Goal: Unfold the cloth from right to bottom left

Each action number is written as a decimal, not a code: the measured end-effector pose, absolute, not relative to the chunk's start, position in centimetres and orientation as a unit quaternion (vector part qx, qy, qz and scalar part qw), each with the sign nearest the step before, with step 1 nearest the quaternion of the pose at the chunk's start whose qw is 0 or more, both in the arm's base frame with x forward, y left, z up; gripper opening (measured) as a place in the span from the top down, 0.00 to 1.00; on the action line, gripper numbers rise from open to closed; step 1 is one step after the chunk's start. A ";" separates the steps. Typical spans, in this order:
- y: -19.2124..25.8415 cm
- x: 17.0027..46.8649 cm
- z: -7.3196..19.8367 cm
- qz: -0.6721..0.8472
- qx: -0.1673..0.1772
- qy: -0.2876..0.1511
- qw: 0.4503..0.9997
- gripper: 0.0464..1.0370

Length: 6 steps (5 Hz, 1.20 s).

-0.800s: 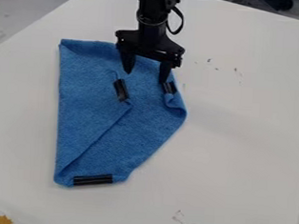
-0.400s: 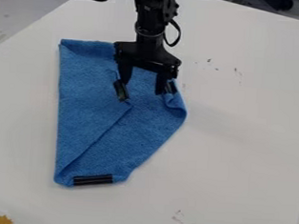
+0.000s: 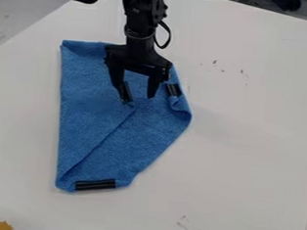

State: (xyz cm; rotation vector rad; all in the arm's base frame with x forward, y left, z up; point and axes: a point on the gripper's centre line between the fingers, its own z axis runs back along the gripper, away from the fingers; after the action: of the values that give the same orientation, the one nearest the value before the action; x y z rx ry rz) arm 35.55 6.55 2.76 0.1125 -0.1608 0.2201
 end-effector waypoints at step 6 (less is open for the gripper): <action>7.7 35.8 1.2 0.109 0.026 -0.064 0.992 0.64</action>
State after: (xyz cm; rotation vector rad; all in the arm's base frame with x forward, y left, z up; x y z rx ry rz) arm 35.76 7.73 1.16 0.0527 -0.1274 0.2191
